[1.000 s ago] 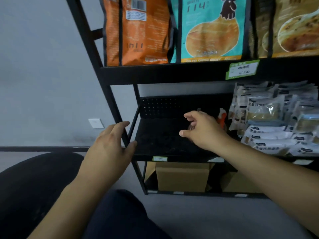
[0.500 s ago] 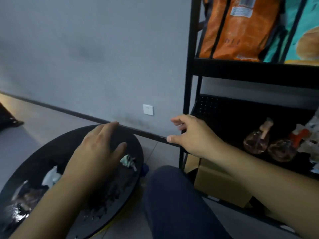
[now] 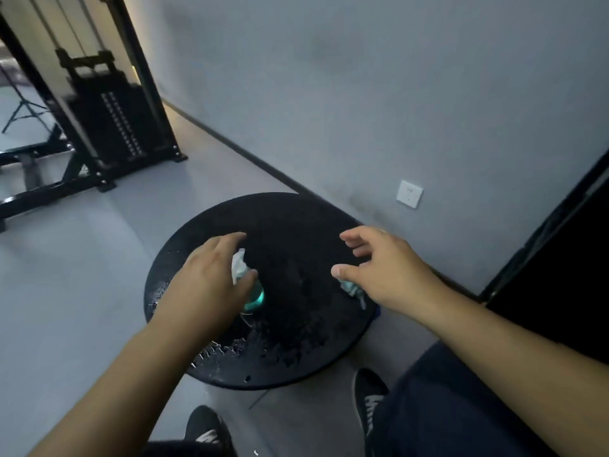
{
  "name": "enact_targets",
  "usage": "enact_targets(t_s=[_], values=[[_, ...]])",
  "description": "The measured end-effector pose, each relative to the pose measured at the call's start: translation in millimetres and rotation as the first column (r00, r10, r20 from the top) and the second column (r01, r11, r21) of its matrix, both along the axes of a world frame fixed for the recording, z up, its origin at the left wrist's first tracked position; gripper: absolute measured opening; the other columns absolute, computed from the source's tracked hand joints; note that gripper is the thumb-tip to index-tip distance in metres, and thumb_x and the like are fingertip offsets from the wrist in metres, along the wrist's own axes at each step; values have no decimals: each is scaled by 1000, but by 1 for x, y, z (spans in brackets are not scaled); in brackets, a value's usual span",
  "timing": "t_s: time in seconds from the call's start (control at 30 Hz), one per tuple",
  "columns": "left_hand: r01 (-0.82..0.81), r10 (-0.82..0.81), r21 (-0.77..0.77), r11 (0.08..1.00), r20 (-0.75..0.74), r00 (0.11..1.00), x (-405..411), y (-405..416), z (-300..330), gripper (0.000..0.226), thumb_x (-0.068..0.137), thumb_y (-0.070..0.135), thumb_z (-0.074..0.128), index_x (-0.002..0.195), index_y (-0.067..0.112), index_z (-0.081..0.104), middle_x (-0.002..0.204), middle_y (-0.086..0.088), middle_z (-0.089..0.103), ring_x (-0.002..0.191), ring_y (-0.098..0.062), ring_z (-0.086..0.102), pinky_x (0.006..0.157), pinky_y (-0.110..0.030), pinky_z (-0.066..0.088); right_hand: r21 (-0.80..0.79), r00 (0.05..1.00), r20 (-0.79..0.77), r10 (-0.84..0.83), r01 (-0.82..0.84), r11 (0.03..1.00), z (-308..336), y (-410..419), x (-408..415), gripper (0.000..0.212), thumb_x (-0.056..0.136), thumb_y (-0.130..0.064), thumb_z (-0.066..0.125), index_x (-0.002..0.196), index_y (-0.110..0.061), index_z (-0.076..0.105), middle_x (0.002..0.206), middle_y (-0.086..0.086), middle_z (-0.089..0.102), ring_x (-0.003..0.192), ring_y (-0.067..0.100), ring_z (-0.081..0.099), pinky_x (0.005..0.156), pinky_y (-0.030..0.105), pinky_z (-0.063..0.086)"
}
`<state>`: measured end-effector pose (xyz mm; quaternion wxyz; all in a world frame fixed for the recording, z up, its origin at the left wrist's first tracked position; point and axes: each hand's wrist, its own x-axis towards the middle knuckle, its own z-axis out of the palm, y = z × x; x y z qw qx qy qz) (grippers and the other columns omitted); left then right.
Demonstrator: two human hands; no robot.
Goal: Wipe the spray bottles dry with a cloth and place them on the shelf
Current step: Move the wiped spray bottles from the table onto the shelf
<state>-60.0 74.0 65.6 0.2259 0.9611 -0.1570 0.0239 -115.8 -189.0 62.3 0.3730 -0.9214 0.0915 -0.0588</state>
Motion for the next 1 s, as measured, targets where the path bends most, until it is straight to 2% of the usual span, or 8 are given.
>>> enact_targets(t_s=[0.2,0.4,0.5,0.6,0.67,0.73,0.9,1.0], values=[[-97,101,47,994,-75,992,38,29,-38,59,101,23,61,158,24,45,152,-5,57,137,-28,55,113,-42,45,33,995,-52,82,-81,996,-28,31,48,57,83,-41,84,134,-37,59,117,-22,57,102,0,62,85,22,48],[-109,119,80,991,-134,984,78,36,-76,61,102,7,47,160,27,42,153,-6,55,133,-30,58,102,-41,48,46,990,-82,116,-112,993,-59,48,92,54,80,-42,86,128,-40,61,121,-22,60,108,-4,58,92,24,50],[-66,80,79,995,-189,979,96,36,-96,70,97,2,53,159,33,41,142,-2,59,137,-32,55,103,-45,51,67,987,-103,121,-115,991,-72,50,107,54,81,-40,86,129,-38,62,122,-19,60,108,-3,58,89,19,46],[-27,31,26,999,-177,984,110,36,-116,71,93,0,62,154,35,48,110,8,56,116,-22,62,120,-48,40,66,984,-125,129,-122,990,-83,51,118,54,80,-41,85,129,-38,61,120,-21,59,107,-4,57,87,16,44],[3,-2,4,1000,-169,986,119,36,-125,71,93,-2,62,153,36,52,114,4,63,105,-19,62,123,-50,37,63,981,-133,138,-131,989,-86,50,124,54,81,-42,85,129,-38,61,115,-25,56,104,-6,57,84,15,44],[9,-11,-15,1000,-186,982,126,35,-130,68,96,-1,60,152,37,54,125,0,66,105,-19,63,121,-52,39,62,980,-138,144,-137,989,-87,49,130,54,81,-41,84,130,-40,60,108,-28,52,100,-8,56,78,11,41],[-2,-11,-61,998,-200,980,130,31,-136,47,102,17,59,143,41,55,121,4,65,108,-18,67,114,-52,46,53,978,-151,146,-139,989,-87,49,135,55,82,-44,83,131,-40,59,109,-26,51,99,-5,58,77,12,42],[-9,-15,-104,995,-228,973,127,31,-139,45,102,23,60,138,47,47,130,5,66,113,-17,68,99,-48,56,57,976,-161,147,-139,989,-86,49,134,55,82,-45,83,131,-41,58,111,-24,51,100,-4,58,77,14,42]])
